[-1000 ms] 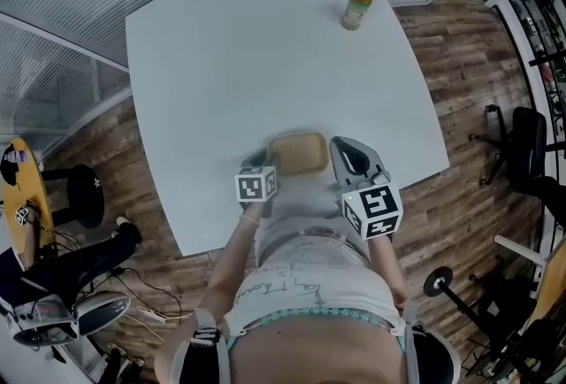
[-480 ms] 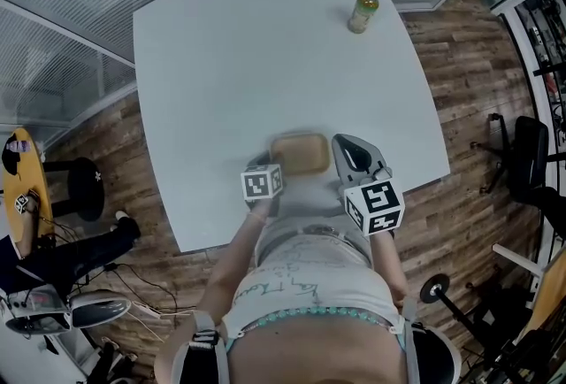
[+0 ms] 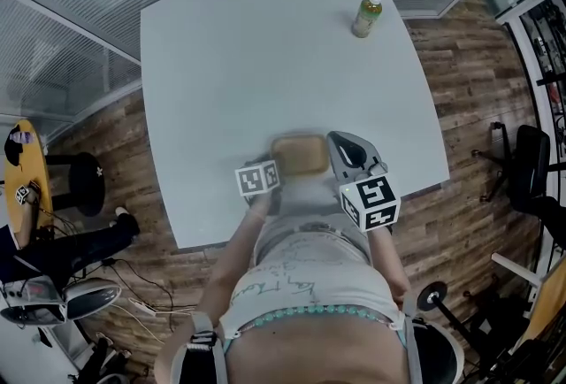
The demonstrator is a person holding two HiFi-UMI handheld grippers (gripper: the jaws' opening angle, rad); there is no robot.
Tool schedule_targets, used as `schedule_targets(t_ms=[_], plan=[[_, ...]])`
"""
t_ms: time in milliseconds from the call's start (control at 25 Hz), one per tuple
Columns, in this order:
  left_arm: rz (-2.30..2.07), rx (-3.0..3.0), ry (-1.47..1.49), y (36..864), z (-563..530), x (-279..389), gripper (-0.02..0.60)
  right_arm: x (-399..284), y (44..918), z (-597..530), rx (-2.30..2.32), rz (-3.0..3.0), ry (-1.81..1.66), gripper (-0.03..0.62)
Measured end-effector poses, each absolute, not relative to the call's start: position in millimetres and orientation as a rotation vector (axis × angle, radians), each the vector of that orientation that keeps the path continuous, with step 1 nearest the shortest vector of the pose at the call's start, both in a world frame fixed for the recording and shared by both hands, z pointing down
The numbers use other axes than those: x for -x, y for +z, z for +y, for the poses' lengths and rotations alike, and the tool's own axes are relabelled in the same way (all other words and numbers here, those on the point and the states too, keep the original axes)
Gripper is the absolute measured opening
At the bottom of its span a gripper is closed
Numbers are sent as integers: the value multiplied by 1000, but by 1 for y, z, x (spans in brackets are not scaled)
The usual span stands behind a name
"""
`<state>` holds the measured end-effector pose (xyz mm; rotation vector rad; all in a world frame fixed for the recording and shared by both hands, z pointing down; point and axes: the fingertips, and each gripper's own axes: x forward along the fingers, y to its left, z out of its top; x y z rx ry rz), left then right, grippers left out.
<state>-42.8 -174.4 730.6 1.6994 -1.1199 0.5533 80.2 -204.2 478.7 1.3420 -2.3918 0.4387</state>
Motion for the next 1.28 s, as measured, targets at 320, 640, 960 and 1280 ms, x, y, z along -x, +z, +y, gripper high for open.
schedule_targets(t_ms=[320, 640, 960, 1280], plan=[[-1139, -1566, 455, 725, -163, 40, 61, -85, 475, -204, -1280, -2411, 408, 0], [-1188, -1572, 347, 683, -163, 38, 61, -78, 471, -200, -1200, -2460, 387, 0], [-1237, -1701, 309, 629, -172, 44, 61, -69, 463, -194, -1149, -2497, 342, 0], [-1271, -1769, 225, 590, -182, 49, 61, -64, 452, -190, -1097, -2515, 263, 0]])
